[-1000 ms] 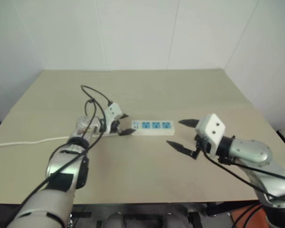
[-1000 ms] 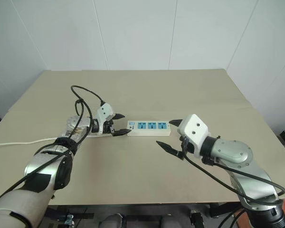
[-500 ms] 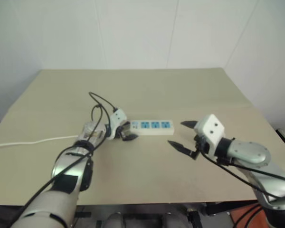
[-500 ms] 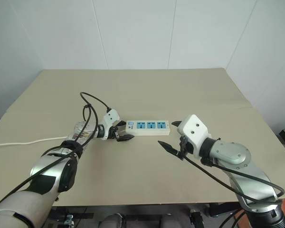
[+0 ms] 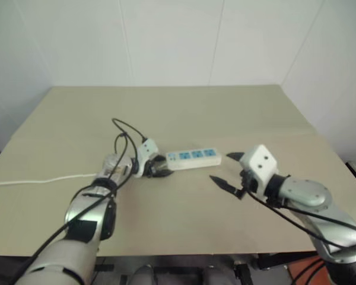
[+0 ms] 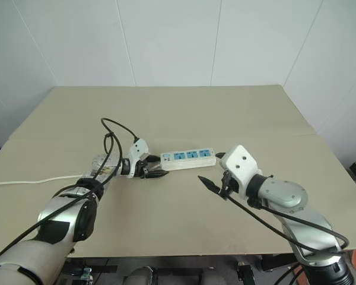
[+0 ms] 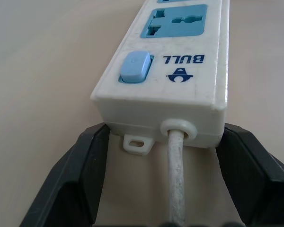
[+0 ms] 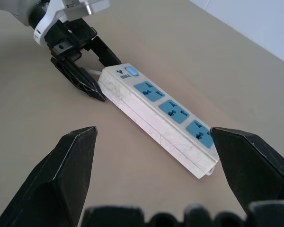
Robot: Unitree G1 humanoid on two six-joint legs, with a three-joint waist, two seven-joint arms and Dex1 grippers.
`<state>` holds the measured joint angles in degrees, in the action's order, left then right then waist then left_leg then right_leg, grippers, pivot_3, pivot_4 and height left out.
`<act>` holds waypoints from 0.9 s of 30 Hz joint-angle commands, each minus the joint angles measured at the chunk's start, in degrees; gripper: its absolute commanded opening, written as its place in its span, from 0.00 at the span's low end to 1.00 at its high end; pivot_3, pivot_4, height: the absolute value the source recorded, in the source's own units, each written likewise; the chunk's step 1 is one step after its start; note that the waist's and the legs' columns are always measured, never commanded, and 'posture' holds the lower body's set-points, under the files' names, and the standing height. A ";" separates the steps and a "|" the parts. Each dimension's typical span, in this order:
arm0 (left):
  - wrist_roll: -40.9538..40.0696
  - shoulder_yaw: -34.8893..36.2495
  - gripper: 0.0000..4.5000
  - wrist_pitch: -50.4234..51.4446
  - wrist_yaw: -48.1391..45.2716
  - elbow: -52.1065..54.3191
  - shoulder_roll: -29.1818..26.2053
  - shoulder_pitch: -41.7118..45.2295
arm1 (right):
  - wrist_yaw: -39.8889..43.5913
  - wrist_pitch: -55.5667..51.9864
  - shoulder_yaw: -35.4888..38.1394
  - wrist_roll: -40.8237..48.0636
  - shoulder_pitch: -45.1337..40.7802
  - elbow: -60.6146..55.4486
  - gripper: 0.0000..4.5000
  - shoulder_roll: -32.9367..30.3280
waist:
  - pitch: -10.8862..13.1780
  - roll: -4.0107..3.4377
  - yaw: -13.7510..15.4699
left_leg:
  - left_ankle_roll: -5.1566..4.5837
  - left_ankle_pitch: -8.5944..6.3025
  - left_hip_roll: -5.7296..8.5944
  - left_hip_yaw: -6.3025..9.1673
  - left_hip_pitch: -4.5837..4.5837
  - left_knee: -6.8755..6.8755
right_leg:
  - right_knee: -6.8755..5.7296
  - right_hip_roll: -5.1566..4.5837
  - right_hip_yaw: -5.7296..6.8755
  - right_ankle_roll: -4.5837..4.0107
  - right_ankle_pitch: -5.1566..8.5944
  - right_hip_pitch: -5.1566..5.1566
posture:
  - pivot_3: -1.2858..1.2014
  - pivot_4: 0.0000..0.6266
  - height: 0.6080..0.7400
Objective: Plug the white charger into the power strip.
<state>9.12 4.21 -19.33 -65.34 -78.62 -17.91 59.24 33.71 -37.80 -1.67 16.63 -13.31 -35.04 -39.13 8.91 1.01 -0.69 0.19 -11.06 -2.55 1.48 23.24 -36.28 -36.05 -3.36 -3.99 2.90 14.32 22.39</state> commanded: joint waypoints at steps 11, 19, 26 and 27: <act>-6.63 -0.36 0.70 4.91 -2.66 38.48 -10.87 -22.66 | 1.18 5.37 -3.15 -2.52 -2.81 4.98 1.00 3.07 | -0.02 -0.03 -0.74 | 0.00 0.00 -0.10 -0.04 -0.09 0.09 | -0.03 0.02 -0.04 -0.04 -0.02 0.00 | 0.52 0.24 1.00; -11.93 -1.74 0.70 38.52 7.58 83.46 -10.01 -40.05 | 3.91 9.76 -6.53 -4.16 -6.42 11.48 1.00 4.82 | 0.00 0.00 0.35 | 0.01 0.00 -0.13 -0.03 -0.13 -0.04 | -0.10 -0.01 0.04 -0.08 -0.04 -0.08 | 0.52 0.24 1.00; -16.38 0.96 0.70 43.41 8.84 86.06 -14.91 -39.73 | 4.75 11.06 -6.95 -4.95 -6.87 12.66 1.00 6.19 | 0.00 0.00 -0.80 | 0.01 0.00 -0.18 -0.05 -0.33 0.12 | -0.08 0.11 -0.06 -0.18 -0.04 -0.08 | 0.52 0.24 1.00; -17.51 1.88 0.70 43.93 8.98 85.00 -15.76 -38.55 | 4.81 11.12 -6.61 -4.80 -6.83 12.86 1.00 6.36 | 0.00 0.00 -0.83 | 0.01 0.01 -0.19 -0.05 -0.33 0.18 | -0.07 0.12 -0.06 -0.19 -0.03 -0.06 | 0.52 0.24 1.00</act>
<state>-6.17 3.26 23.94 -56.65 5.40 -32.49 18.45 38.43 -28.40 -8.93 11.95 -19.49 -21.23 -33.02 8.91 1.02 -1.52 0.20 -11.06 -2.73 1.44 22.90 -36.06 -36.12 -3.25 -4.05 2.69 14.30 22.34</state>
